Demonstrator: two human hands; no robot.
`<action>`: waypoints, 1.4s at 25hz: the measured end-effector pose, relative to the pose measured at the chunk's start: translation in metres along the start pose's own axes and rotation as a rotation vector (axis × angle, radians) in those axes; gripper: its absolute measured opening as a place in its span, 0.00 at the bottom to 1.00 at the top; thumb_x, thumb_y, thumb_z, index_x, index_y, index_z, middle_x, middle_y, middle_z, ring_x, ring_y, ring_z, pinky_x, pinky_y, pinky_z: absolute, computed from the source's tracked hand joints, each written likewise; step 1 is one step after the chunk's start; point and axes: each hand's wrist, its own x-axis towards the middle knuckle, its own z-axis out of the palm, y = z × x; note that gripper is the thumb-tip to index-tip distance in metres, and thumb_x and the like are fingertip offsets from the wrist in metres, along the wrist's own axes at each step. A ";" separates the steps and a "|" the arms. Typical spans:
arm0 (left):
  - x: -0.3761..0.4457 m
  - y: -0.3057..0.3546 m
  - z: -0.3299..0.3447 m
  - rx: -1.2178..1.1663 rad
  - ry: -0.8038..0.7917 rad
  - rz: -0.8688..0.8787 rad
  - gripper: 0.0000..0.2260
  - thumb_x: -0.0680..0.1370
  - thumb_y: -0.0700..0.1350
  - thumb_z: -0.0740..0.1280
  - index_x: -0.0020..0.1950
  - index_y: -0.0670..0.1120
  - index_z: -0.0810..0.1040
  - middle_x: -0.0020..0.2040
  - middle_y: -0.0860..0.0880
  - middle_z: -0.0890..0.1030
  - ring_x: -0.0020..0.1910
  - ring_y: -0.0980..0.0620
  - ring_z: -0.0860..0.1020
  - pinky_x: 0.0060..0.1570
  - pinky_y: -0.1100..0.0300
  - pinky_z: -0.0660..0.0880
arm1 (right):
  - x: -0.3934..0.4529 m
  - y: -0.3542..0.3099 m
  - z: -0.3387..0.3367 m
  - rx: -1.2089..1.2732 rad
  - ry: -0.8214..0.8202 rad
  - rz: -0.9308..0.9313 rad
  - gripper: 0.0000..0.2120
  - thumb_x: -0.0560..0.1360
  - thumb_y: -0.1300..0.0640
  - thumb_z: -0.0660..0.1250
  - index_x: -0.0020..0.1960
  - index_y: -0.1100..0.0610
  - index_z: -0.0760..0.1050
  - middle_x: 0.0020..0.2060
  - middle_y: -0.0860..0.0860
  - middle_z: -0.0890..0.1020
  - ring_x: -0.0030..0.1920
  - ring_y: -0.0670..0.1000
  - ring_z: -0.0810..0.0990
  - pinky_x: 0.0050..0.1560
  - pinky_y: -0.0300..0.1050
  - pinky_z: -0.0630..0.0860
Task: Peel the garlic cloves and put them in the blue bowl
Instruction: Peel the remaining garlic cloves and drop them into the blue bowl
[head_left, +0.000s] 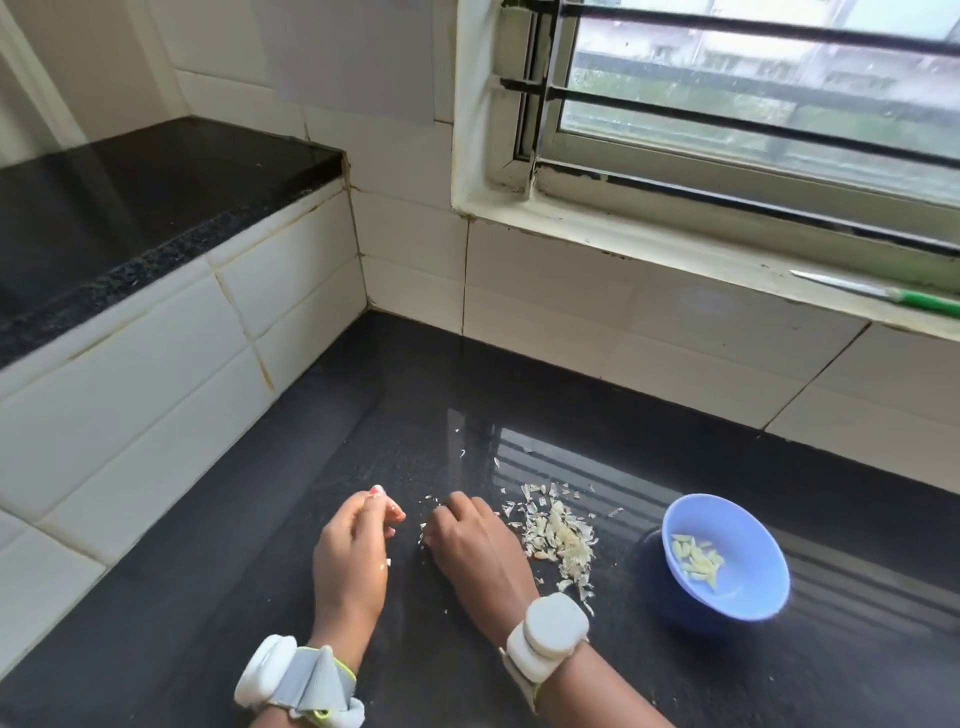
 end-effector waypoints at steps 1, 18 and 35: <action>-0.002 0.001 0.002 0.033 -0.025 0.026 0.12 0.76 0.52 0.63 0.35 0.50 0.78 0.36 0.55 0.82 0.38 0.55 0.79 0.41 0.53 0.75 | -0.003 0.001 -0.004 0.097 0.010 0.049 0.08 0.71 0.57 0.72 0.39 0.53 0.72 0.36 0.48 0.75 0.36 0.51 0.75 0.33 0.45 0.73; -0.056 0.048 0.059 0.043 -0.341 0.220 0.07 0.74 0.40 0.70 0.37 0.49 0.81 0.34 0.58 0.83 0.36 0.60 0.80 0.35 0.69 0.73 | -0.049 0.033 -0.083 0.726 0.350 0.547 0.17 0.70 0.73 0.70 0.39 0.50 0.80 0.36 0.43 0.83 0.39 0.45 0.81 0.41 0.38 0.77; -0.059 0.049 0.059 0.120 -0.250 0.450 0.03 0.74 0.45 0.70 0.43 0.52 0.84 0.37 0.57 0.82 0.37 0.60 0.79 0.37 0.67 0.74 | -0.048 0.041 -0.086 0.938 0.265 0.680 0.05 0.75 0.53 0.72 0.41 0.52 0.83 0.35 0.50 0.85 0.38 0.51 0.84 0.45 0.58 0.82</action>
